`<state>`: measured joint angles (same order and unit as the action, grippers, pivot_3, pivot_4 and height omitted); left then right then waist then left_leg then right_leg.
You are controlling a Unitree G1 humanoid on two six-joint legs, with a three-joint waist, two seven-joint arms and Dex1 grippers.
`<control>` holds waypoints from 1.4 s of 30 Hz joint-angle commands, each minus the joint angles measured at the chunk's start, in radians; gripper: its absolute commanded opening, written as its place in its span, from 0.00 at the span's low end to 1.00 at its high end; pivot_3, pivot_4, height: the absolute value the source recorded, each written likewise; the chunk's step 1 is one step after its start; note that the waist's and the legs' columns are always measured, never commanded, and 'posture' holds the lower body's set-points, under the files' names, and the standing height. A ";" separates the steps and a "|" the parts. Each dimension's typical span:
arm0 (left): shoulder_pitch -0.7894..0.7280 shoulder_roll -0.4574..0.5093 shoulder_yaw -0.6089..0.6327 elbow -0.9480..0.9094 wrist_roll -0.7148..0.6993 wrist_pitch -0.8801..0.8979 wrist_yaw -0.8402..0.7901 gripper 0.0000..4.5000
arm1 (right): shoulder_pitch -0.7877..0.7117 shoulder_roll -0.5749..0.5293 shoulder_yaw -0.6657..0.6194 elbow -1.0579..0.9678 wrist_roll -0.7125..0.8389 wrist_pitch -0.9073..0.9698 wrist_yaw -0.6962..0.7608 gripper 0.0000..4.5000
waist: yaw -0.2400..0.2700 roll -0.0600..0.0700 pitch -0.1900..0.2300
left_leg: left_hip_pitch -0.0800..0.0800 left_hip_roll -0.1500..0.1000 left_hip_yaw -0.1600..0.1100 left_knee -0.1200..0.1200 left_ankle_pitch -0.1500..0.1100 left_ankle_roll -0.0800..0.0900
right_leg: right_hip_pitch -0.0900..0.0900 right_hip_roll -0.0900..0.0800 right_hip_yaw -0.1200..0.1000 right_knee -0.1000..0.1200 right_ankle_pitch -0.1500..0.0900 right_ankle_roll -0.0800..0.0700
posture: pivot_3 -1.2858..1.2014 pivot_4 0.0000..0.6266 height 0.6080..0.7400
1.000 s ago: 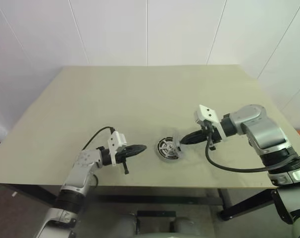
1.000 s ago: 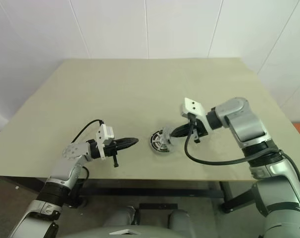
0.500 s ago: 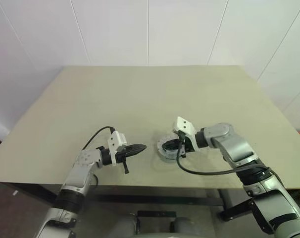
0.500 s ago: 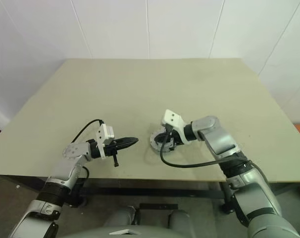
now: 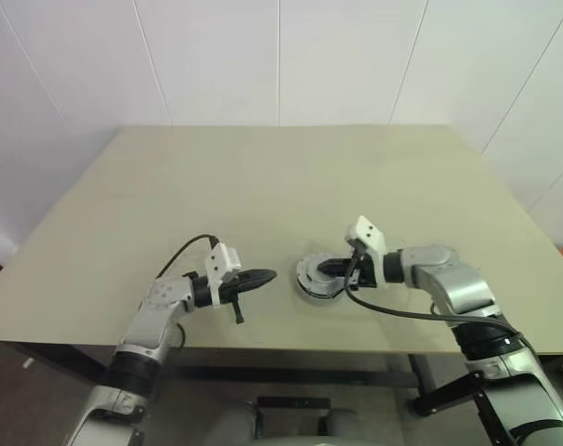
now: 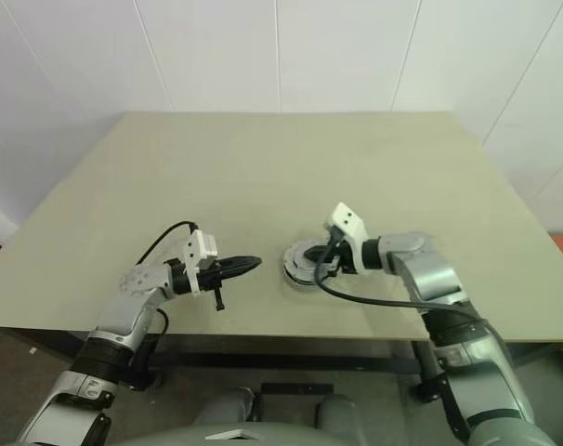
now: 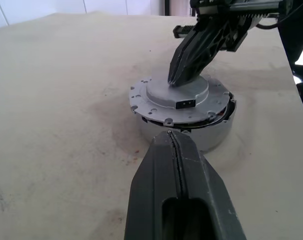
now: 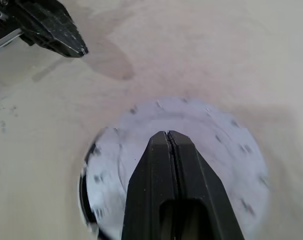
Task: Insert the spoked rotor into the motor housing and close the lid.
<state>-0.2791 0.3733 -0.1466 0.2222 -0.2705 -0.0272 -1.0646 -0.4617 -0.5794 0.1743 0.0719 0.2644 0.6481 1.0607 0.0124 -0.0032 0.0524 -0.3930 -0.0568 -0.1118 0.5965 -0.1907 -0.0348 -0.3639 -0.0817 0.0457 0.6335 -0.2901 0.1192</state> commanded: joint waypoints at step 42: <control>-0.063 -0.017 -0.029 0.079 0.050 -0.049 -0.021 0.00 | 0.222 0.056 0.010 -0.387 0.094 0.175 -0.312 0.99 | -0.001 0.000 0.001 | -0.002 0.001 0.000 -0.001 -0.001 -0.001 | -0.003 0.000 0.000 -0.003 0.000 0.000 | 0.52 0.00 1.00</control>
<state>-0.3214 0.3531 -0.1800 0.3108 -0.2258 -0.0574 -1.0823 -0.2505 -0.5090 0.1444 -0.2716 0.3642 0.8540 0.7065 0.0112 -0.0034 0.0530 -0.3947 -0.0559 -0.1121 0.5950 -0.1917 -0.0361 -0.3667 -0.0821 0.0458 0.6305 -0.2904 0.1192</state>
